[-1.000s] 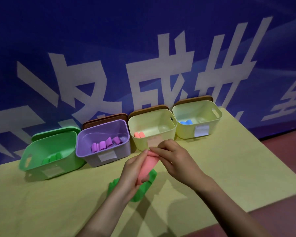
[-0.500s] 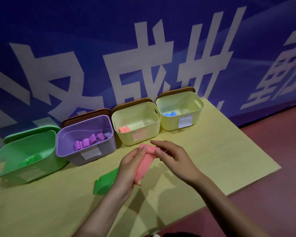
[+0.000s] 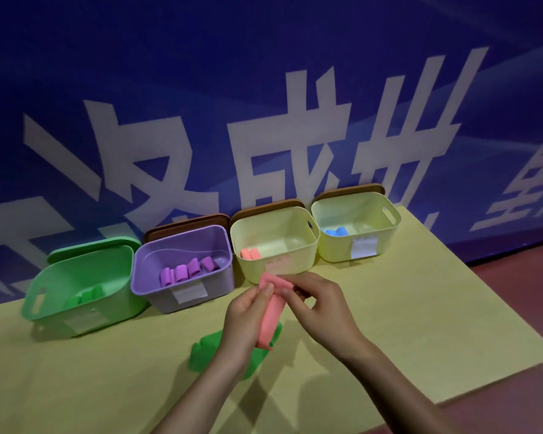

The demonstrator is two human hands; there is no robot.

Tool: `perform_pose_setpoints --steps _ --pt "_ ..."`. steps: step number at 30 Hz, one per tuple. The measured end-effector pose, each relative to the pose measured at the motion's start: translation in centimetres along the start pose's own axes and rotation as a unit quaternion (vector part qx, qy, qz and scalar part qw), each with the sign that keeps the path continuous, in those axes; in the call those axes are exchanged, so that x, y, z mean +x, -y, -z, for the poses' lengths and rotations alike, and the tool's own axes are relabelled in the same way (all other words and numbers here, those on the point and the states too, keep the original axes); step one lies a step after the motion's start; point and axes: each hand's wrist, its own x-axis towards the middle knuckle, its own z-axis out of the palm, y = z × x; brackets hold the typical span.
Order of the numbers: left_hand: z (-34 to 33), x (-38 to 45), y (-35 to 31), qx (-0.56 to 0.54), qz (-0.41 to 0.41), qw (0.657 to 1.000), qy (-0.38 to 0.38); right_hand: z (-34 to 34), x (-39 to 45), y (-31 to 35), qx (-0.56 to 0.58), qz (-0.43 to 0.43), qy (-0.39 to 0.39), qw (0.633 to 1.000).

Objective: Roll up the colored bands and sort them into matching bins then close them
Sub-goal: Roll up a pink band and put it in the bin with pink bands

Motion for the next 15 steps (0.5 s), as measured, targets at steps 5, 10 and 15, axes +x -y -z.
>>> perform_pose_setpoints --steps 5,10,15 --pt "0.3 1.1 -0.7 0.008 -0.018 0.999 -0.031 -1.1 1.1 -0.2 -0.119 0.088 -0.03 0.989" --pt "0.8 2.1 -1.6 0.017 0.013 1.0 -0.011 -1.0 2.7 -0.7 -0.133 0.134 -0.026 0.982" --pt "1.1 2.8 -1.5 -0.03 0.078 0.996 0.03 -0.8 3.4 -1.3 -0.145 0.134 0.004 0.98"
